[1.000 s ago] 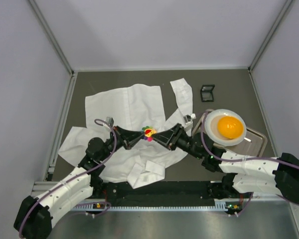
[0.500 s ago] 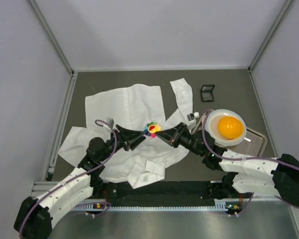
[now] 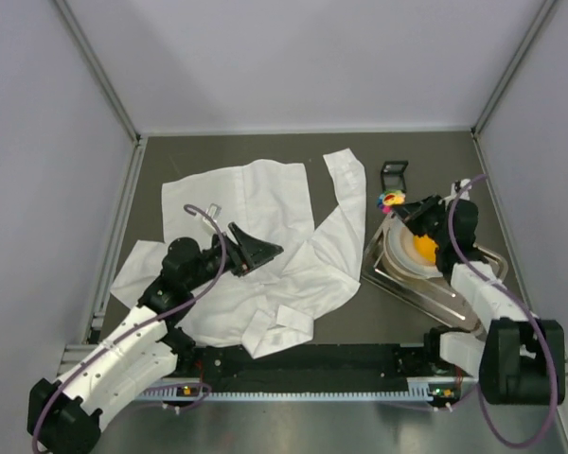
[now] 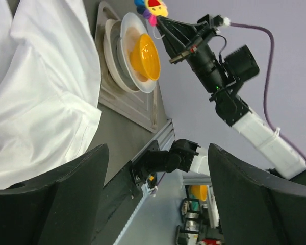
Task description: Remove the brooch from the garment
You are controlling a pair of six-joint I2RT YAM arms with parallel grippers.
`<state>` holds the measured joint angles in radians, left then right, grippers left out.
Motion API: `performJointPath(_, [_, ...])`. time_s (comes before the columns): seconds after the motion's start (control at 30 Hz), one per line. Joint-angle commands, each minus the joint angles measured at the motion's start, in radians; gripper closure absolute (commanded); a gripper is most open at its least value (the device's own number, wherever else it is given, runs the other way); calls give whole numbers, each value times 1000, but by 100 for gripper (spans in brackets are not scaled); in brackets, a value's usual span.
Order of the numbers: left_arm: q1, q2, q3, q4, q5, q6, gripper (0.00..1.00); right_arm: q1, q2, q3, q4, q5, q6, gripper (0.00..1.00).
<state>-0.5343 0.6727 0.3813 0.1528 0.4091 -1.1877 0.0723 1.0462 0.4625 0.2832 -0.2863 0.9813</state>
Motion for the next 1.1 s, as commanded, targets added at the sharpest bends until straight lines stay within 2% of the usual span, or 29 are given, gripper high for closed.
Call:
performJointPath(0.0, [5, 47, 119, -64, 43, 218, 17, -164, 168, 161, -24, -223, -206, 100])
performJointPath(0.13, [5, 119, 133, -4, 83, 253, 17, -252, 343, 266, 34, -356, -205, 100])
performJointPath(0.33, [7, 261, 145, 115, 128, 260, 17, -308, 545, 442, -65, -364, -294, 100])
performJointPath(0.43, [7, 312, 145, 182, 149, 250, 17, -313, 603, 473, 11, -376, -247, 100])
performJointPath(0.57, [5, 363, 172, 199, 184, 252, 17, -313, 718, 583, -15, -383, -237, 100])
performJointPath(1.07, [5, 438, 197, 205, 197, 275, 16, -313, 877, 752, -150, -364, -279, 98])
